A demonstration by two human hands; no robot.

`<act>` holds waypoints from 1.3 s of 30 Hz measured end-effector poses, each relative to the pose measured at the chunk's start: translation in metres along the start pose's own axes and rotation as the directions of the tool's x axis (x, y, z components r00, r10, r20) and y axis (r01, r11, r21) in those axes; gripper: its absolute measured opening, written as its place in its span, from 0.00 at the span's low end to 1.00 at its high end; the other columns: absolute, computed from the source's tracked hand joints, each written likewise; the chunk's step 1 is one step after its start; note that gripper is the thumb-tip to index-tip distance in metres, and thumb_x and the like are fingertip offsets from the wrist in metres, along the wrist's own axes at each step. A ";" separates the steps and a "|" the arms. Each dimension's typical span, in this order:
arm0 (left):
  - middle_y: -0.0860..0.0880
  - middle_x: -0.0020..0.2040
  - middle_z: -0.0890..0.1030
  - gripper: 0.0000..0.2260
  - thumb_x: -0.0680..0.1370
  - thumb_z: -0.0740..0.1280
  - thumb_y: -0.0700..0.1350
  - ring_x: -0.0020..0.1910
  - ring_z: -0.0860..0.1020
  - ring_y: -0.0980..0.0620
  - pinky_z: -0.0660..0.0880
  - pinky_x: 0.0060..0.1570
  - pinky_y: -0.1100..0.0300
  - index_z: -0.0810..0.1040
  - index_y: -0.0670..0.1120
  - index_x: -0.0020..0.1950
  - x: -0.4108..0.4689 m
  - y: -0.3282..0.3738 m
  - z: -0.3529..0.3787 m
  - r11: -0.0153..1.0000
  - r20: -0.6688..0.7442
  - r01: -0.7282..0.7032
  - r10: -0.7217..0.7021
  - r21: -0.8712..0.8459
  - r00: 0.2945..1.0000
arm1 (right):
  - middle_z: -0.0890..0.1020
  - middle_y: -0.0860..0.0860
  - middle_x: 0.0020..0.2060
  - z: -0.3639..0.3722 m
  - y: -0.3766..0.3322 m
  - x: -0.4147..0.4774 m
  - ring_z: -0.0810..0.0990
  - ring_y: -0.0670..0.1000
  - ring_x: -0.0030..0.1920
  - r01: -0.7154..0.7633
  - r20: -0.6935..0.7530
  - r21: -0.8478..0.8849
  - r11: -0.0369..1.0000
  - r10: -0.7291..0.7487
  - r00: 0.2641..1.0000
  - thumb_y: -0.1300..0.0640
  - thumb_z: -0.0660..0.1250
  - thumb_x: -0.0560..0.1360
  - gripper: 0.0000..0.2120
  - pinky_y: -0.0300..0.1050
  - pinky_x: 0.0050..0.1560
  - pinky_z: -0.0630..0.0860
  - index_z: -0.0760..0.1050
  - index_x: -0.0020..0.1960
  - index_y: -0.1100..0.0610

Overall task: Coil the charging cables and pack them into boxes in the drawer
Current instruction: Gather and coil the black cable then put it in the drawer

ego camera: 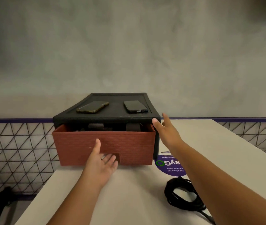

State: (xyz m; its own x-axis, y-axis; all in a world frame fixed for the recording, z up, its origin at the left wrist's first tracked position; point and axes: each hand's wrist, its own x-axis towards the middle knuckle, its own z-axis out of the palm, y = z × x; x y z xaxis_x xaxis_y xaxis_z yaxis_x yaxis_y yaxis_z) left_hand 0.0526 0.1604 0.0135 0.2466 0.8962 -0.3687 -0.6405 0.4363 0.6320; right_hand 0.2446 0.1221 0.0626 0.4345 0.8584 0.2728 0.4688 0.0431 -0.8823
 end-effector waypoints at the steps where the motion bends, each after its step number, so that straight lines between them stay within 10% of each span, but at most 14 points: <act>1: 0.40 0.70 0.66 0.37 0.75 0.63 0.59 0.70 0.65 0.44 0.62 0.68 0.49 0.56 0.38 0.74 0.004 0.001 0.002 0.999 -0.003 0.001 -0.001 -0.039 1.000 | 0.62 0.53 0.73 0.005 -0.001 0.010 0.62 0.55 0.72 -0.040 -0.011 0.033 0.999 0.040 0.999 0.44 0.55 0.79 0.30 0.49 0.67 0.61 0.49 0.76 0.52; 39: 0.41 0.45 0.81 0.30 0.64 0.67 0.57 0.46 0.80 0.46 0.78 0.48 0.51 0.75 0.40 0.60 -0.161 -0.030 -0.078 0.984 -0.047 -0.123 0.118 -0.129 0.992 | 0.69 0.59 0.64 0.009 -0.001 0.043 0.71 0.62 0.57 -0.214 0.043 0.062 0.975 0.211 0.976 0.49 0.52 0.81 0.19 0.60 0.53 0.71 0.60 0.71 0.48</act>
State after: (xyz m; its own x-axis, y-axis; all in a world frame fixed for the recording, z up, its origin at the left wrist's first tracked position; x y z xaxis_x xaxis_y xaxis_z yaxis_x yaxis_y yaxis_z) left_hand -0.0241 -0.0033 0.0007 0.1348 0.9366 -0.3235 -0.7545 0.3086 0.5792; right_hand 0.2563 0.1639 0.0719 0.4901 0.8694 0.0632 0.3165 -0.1099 -0.9422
